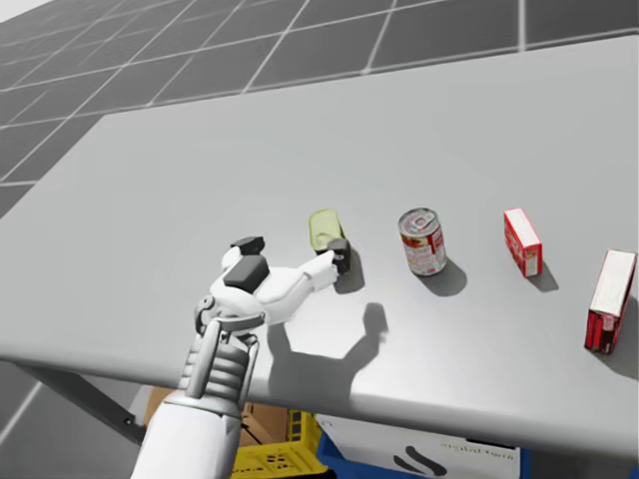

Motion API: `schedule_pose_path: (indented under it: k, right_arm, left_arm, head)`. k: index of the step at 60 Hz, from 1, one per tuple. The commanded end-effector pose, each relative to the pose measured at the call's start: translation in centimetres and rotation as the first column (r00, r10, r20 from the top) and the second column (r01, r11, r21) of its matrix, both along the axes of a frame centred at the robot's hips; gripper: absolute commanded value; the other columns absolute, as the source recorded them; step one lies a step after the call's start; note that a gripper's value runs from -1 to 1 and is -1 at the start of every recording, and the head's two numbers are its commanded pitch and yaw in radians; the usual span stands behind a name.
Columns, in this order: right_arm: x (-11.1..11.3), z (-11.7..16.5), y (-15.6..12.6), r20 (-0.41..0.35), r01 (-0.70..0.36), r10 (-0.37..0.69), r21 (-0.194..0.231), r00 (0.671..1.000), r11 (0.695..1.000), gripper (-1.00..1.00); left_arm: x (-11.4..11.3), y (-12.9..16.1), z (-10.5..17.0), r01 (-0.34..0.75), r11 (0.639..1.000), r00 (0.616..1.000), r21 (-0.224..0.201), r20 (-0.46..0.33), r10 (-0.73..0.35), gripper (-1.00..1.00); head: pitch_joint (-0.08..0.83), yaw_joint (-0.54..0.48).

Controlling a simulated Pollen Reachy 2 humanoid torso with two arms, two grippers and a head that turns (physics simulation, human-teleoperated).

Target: Pick up the potted meat can and lift it.

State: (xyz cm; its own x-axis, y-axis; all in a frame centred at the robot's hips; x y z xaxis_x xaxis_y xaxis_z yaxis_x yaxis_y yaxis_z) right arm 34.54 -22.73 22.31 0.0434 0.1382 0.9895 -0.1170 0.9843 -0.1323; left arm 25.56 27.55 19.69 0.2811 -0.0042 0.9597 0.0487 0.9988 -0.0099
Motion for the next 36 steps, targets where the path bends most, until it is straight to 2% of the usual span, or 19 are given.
schedule_pose_path:
  k: [1,20,36]
  right_arm:
    - [0.0,0.0,0.0,0.001,-0.001,0.001,0.001,1.0,1.0,-1.0]
    - [0.0,0.0,0.0,0.002,0.001,-0.001,0.004,1.0,1.0,-1.0]
    - [0.1,0.0,0.0,0.005,0.002,-0.002,0.004,1.0,1.0,-1.0]
  left_arm:
    - [1.1,-0.7,-2.0,-0.012,1.0,0.999,0.007,-0.05,0.013,-1.0]
    - [5.2,-2.3,-4.1,-0.04,0.997,0.993,0.069,-0.11,0.047,-1.0]
    - [6.8,-2.7,-4.4,-0.067,0.995,0.99,0.071,-0.12,0.075,-1.0]
  head:
    - [0.655,0.42]
    - [0.663,0.42]
    - [0.665,0.43]
